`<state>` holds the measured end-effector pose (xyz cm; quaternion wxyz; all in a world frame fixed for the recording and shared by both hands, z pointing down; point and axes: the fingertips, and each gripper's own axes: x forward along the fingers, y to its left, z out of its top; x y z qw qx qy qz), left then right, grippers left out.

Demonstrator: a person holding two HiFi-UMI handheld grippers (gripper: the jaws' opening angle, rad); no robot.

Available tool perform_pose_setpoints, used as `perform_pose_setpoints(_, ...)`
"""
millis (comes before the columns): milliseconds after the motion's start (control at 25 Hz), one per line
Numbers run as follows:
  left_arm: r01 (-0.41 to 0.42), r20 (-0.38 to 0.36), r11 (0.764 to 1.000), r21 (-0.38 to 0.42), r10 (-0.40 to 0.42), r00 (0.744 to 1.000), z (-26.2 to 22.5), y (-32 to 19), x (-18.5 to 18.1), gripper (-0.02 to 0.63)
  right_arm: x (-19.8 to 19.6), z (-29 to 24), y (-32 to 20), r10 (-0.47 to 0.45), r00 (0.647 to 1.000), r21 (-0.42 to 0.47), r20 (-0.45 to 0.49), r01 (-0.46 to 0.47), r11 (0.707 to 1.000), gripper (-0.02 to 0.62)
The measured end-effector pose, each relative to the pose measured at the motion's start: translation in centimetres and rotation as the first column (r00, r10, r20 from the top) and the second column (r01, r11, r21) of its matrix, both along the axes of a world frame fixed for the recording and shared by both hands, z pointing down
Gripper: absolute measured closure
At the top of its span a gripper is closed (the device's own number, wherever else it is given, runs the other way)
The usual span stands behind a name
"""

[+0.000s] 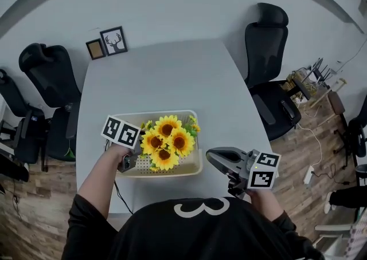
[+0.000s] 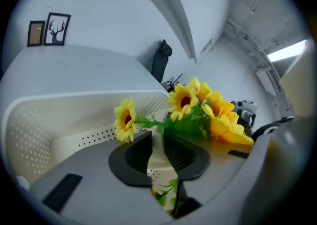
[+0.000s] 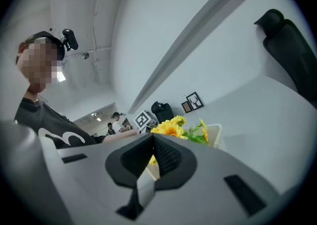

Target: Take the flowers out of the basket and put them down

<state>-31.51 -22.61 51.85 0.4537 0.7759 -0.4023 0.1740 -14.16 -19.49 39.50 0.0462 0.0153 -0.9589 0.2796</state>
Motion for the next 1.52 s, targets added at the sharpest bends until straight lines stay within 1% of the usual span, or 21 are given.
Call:
perform_pose_setpoints(160,0.033,0.008,0.999,0.016,-0.034,0.999,-1.8,-0.6,1.3,0.526,2.4,-0.8,-1.0,-0.011,1.000,0.004,0.010,0.011,1.000,0.588)
perform_pose_setpoints(320,0.045,0.021,0.998,0.039,-0.046,0.999,-3.4,-0.5,1.8,0.526,3.8,-1.6,-1.1,0.006,1.000,0.013,0.025,-0.007,1.000,0.588)
perform_pose_setpoints(400,0.047,0.042,0.998,0.049,-0.049,0.998,-4.1,-0.5,2.1,0.526,4.5,-1.8,-1.1,0.016,0.999,0.011,0.032,-0.016,1.000,0.588)
perform_pose_setpoints(520,0.060,0.095,0.997,0.056,-0.065,0.993,-4.8,-0.6,2.4,0.525,6.2,-2.0,-1.3,0.027,0.999,0.007,0.043,-0.027,1.000,0.588)
perform_pose_setpoints(600,0.076,0.111,0.996,0.054,-0.082,0.990,-5.0,-0.7,2.7,0.525,7.5,-1.9,-1.4,0.034,0.998,0.005,0.052,-0.034,0.999,0.588)
perform_pose_setpoints(800,0.115,0.130,0.992,0.055,-0.121,0.984,-5.7,-0.3,3.0,0.526,9.6,-1.7,-1.3,0.044,0.996,-0.007,0.079,-0.043,0.999,0.588)
perform_pose_setpoints(960,0.123,0.132,0.990,0.067,-0.131,0.983,-6.9,-0.2,3.7,0.526,10.8,-1.8,-1.0,0.050,0.994,-0.008,0.093,-0.050,0.999,0.588)
perform_pose_setpoints(1080,0.118,0.124,0.990,0.077,-0.127,0.984,-7.7,-0.1,4.2,0.526,11.3,-2.1,-0.6,0.060,0.992,-0.004,0.107,-0.060,0.998,0.588)
perform_pose_setpoints(1280,0.081,0.123,0.993,0.085,-0.091,0.988,-8.3,-1.0,6.6,0.526,12.8,-2.4,-1.2,0.088,0.989,-0.002,0.120,-0.088,0.996,0.588)
perform_pose_setpoints(1520,0.030,0.100,0.996,0.080,-0.038,0.994,-7.8,-3.0,12.3,0.525,16.9,-2.3,-2.0,0.129,0.984,0.006,0.127,-0.131,0.991,0.588)
